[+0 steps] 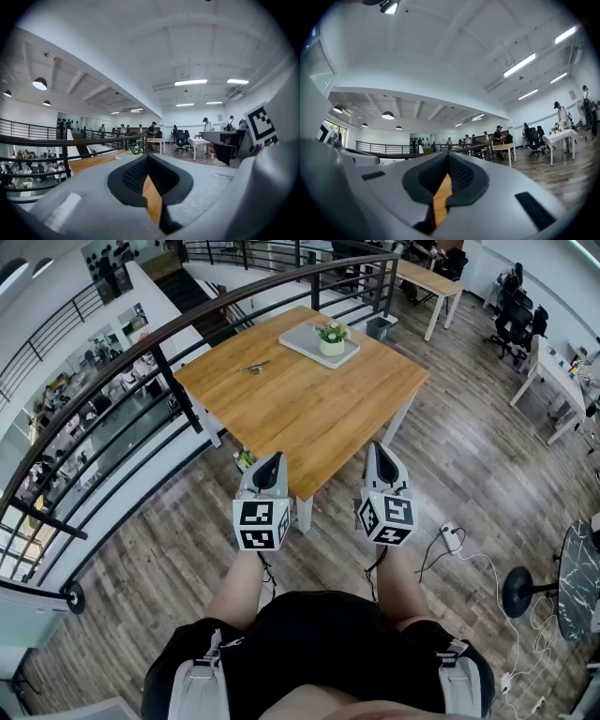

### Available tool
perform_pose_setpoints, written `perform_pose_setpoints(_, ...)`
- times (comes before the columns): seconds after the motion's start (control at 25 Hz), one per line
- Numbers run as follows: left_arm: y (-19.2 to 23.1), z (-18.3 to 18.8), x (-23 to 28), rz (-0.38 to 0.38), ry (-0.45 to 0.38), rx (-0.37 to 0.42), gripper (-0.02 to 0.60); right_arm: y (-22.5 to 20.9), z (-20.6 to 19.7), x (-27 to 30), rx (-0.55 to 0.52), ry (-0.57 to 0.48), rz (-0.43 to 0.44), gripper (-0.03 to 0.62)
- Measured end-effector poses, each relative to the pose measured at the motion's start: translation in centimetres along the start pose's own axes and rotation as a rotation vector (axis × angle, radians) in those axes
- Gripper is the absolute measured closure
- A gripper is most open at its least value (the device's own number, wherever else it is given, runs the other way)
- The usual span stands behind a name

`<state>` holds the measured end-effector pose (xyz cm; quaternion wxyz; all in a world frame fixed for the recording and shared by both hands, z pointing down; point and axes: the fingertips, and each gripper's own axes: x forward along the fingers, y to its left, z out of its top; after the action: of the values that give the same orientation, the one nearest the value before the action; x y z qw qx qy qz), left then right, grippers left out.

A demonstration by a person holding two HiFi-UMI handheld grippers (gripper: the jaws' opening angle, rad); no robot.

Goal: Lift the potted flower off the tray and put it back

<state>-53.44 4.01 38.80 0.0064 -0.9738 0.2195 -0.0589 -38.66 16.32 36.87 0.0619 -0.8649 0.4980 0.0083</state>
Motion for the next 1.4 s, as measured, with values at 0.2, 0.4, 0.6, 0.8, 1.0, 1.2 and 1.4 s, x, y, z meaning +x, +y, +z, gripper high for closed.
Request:
perform_pose_setpoints(0.2, -2.0, 0.4, 0.0, 0.021, -0.006, -0.015, 0.569, -1.6, 0.1, -0.9, -0.002, 0.005, 0.015, 0.599)
perform_pose_setpoints(0.4, -3.5, 0.3, 0.4, 0.035, -0.002, -0.032, 0.569, -3.2, 0.2, -1.2, 0.006, -0.005, 0.030, 0.599)
perform_pose_setpoints(0.6, -6.2, 0.3, 0.6, 0.043, -0.003, -0.031, 0.569, -5.9, 0.7, -2.2, 0.035, -0.025, 0.032, 0.597)
perform_pose_setpoints(0.8, -8.7, 0.4, 1.3, 0.039, -0.001, -0.026, 0.569, -7.9, 1.2, -3.1, 0.021, -0.036, 0.036, 0.597)
perform_pose_setpoints(1.0, -12.5, -0.3, 1.7, 0.027, -0.001, -0.048, 0.569, -10.3, 1.3, -4.8, 0.026, -0.042, 0.048, 0.597)
perform_pose_setpoints(1.2, -15.4, -0.7, 2.1, 0.020, -0.002, -0.043, 0.569, -12.7, 1.2, -5.9, 0.020, -0.045, 0.052, 0.597)
perform_pose_setpoints(1.4, -16.9, -0.7, 3.4, -0.006, -0.006, -0.026, 0.569, -13.6, 1.4, -5.9, 0.019, -0.059, 0.054, 0.597)
